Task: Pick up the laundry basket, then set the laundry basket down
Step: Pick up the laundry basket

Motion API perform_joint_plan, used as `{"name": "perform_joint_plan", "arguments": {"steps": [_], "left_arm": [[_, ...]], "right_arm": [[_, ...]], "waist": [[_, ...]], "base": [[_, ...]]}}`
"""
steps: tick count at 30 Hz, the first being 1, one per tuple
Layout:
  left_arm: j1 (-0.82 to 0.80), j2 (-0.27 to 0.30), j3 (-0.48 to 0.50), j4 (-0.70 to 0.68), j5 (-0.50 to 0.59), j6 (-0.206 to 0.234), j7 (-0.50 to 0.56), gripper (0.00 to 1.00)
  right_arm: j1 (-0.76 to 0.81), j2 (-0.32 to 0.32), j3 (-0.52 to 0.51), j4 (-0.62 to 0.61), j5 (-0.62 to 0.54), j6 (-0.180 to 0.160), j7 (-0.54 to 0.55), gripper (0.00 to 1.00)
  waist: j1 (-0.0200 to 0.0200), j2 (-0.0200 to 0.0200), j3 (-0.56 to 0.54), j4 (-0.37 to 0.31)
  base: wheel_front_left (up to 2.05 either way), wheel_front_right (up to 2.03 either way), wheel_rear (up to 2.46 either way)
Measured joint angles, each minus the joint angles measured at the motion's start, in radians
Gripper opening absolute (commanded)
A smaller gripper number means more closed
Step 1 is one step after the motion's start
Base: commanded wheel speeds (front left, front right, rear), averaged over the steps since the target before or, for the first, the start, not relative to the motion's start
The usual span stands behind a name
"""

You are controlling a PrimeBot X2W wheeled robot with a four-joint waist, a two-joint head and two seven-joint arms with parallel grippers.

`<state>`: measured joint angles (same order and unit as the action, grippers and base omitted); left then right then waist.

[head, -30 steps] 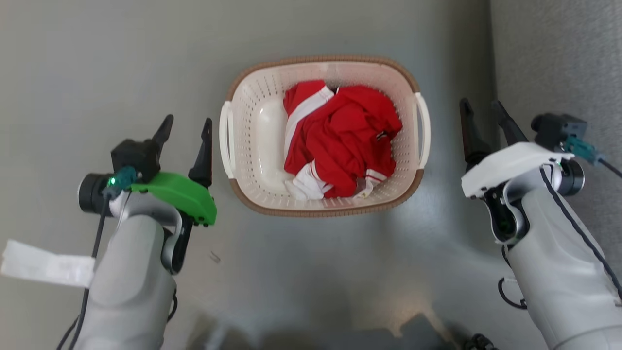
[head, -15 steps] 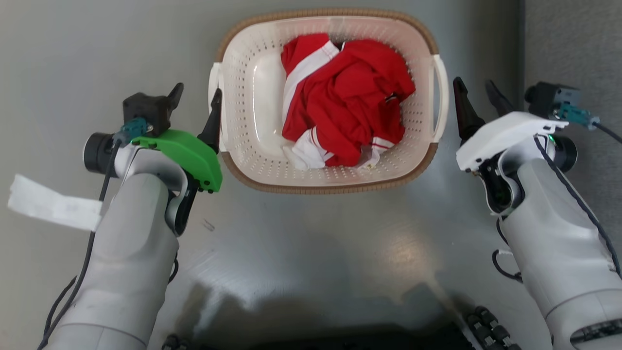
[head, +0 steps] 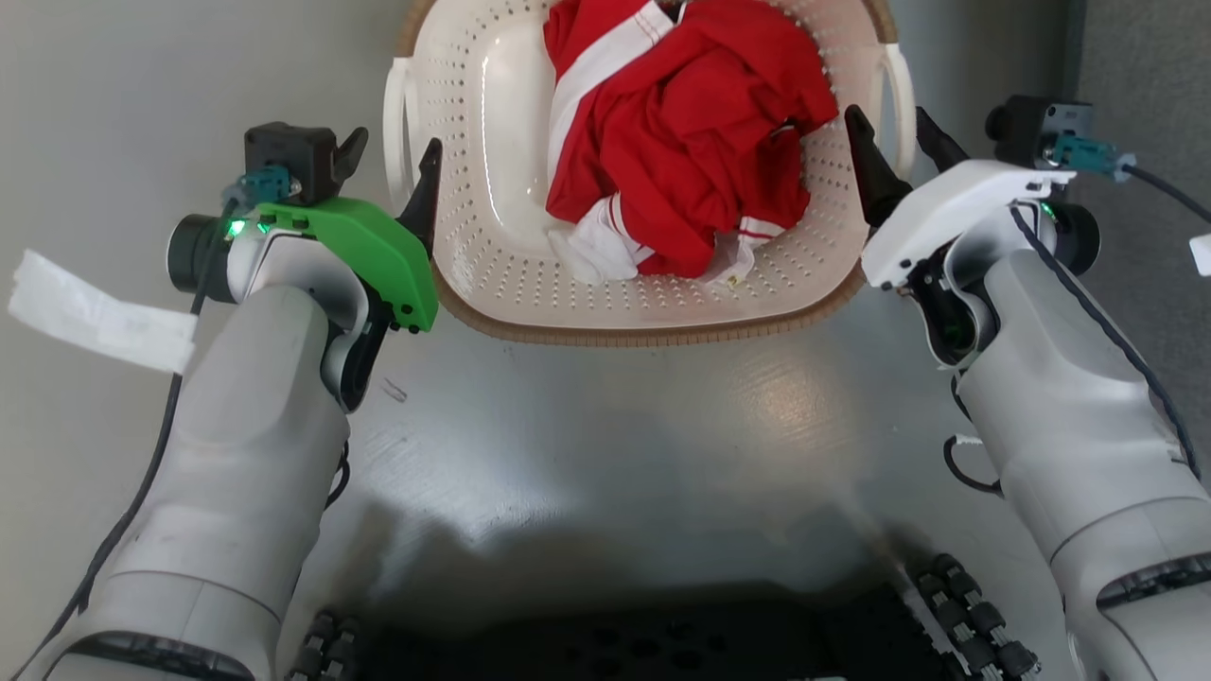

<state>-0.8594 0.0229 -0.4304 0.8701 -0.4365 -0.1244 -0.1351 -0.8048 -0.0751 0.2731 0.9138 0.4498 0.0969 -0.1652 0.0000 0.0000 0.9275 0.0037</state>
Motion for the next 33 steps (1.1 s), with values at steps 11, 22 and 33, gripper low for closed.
{"name": "perform_joint_plan", "arguments": {"steps": [11, 22, 33], "left_arm": [[-0.056, 0.000, -0.063, 0.052, -0.078, 0.000, 0.012, 1.00], [-0.082, -0.002, -0.124, 0.063, -0.164, 0.000, 0.009, 0.00], [-0.092, -0.008, -0.165, 0.141, -0.218, 0.001, -0.027, 0.00]], "right_arm": [[-0.059, 0.002, 0.024, 0.076, 0.000, 0.009, -0.006, 1.00], [-0.108, 0.004, 0.058, 0.135, -0.002, 0.017, -0.021, 0.00], [-0.109, 0.019, 0.084, 0.208, 0.002, 0.017, -0.039, 0.00]], "waist": [[0.0000, 0.0000, 0.057, 0.005], [0.0000, 0.0000, 0.065, 0.007], [0.0000, 0.0000, 0.013, 0.005]], "base": [[0.00, 0.00, 0.00], [0.00, 0.00, 0.00], [0.00, 0.00, 0.00]]}}
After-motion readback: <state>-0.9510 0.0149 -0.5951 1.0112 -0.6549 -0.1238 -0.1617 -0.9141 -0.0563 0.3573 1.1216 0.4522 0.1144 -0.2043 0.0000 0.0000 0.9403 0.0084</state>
